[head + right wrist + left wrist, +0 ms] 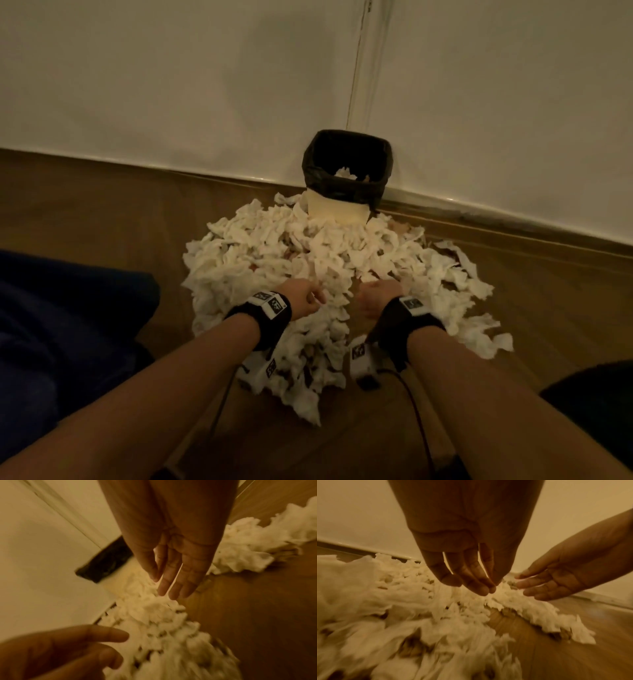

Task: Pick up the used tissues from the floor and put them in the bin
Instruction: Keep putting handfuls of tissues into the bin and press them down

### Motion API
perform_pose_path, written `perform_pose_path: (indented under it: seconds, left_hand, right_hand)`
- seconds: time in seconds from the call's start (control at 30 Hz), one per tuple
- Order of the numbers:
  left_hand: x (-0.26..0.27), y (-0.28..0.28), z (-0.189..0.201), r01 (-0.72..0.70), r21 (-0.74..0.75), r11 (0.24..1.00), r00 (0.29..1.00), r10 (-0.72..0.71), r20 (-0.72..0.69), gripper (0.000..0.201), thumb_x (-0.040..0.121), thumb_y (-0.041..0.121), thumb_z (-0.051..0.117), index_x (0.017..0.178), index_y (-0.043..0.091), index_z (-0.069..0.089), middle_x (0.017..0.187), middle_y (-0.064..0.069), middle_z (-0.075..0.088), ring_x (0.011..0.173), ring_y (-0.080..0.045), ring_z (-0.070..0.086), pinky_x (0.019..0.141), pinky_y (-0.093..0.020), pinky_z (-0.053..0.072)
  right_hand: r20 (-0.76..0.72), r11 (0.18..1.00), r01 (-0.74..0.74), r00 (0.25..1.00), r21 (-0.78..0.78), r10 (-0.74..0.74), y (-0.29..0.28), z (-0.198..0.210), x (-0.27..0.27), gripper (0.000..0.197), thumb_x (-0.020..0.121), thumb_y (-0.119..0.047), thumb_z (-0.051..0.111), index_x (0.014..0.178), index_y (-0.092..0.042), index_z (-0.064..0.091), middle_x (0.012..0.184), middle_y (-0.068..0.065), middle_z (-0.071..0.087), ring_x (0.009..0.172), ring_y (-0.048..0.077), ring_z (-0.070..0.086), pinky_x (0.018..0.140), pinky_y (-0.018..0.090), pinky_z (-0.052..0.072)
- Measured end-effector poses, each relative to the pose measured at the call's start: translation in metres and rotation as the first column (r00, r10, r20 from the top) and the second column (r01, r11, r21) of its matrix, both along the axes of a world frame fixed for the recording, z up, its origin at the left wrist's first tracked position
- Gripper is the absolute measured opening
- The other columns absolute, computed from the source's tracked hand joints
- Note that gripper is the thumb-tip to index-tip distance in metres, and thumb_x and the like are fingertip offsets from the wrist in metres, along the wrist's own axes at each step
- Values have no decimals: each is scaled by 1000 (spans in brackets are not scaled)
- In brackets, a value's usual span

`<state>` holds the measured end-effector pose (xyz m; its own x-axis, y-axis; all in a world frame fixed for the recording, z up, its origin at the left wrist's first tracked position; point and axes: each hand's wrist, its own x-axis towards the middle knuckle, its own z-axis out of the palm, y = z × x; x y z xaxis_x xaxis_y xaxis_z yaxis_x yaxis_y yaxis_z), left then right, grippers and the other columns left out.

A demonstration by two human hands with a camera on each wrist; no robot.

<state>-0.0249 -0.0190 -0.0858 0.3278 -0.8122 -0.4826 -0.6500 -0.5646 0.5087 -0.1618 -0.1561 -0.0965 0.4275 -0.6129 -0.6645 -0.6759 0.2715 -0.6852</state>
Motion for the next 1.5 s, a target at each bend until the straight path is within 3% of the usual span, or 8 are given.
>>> perform_pose_path:
  seconds: [0.17,0.3,0.53,0.7,0.9,1.1,1.3,1.5]
  left_hand:
    - [-16,26,-25,35,139,990,999,-31,-30,24,88,30,61,111,23,63,111,0,64,97,-15,60,74,-22,47]
    - [-36,41,-44,217,229,949,976,-219,-15,28,81,36,69,105,23,63,110,0,63,86,-14,57,66,-23,46]
    - [-73,57,-79,540,415,733,755,-639,146,56,80,47,65,128,25,48,130,-7,42,114,-28,45,88,-40,43]
    - [-74,67,-89,562,429,707,702,-682,205,67,79,48,65,136,28,36,126,-11,39,106,-32,47,79,-41,50]
    - [-72,67,-102,524,335,783,724,-617,308,36,92,54,40,108,22,44,110,-4,56,92,-24,57,70,-33,43]
    - [-72,65,-96,493,347,798,785,-580,218,34,92,44,44,116,21,45,110,-5,59,91,-23,58,70,-31,44]
    - [-72,69,-84,402,407,820,867,-484,118,29,95,19,46,124,13,50,121,-11,57,107,-28,56,90,-37,46]
    - [-53,64,-80,275,223,935,940,-311,144,43,91,23,53,132,28,42,133,-6,36,112,-28,47,89,-33,44]
  right_hand:
    - [-103,985,5,995,173,13,38,-56,-25,37,91,-18,56,125,-3,54,127,16,58,111,30,60,79,35,54]
    - [-353,933,-314,865,175,357,64,-79,-47,31,82,-41,62,108,-25,65,118,6,63,103,29,60,85,39,50]
    - [-388,913,-262,843,312,374,76,-88,-51,56,72,-68,58,103,-22,67,109,6,64,98,31,62,93,46,48]
    - [-357,854,-364,793,372,494,74,-88,-39,46,85,-49,58,126,-27,56,125,5,57,108,31,58,96,48,47]
    - [-317,759,-534,695,372,645,75,-84,-36,36,88,-42,57,124,-40,55,141,-2,46,125,30,47,103,50,41]
    - [-392,643,-703,523,304,757,76,-87,-35,34,88,-39,55,123,-42,54,141,-5,45,124,27,47,103,43,40]
    - [-358,838,-448,762,312,540,73,-97,-38,14,75,-49,65,76,-37,72,115,2,63,104,28,60,91,45,50]
    - [-341,887,-356,828,295,445,66,-87,-37,40,87,-24,62,127,-25,54,125,8,56,115,32,54,99,45,44]
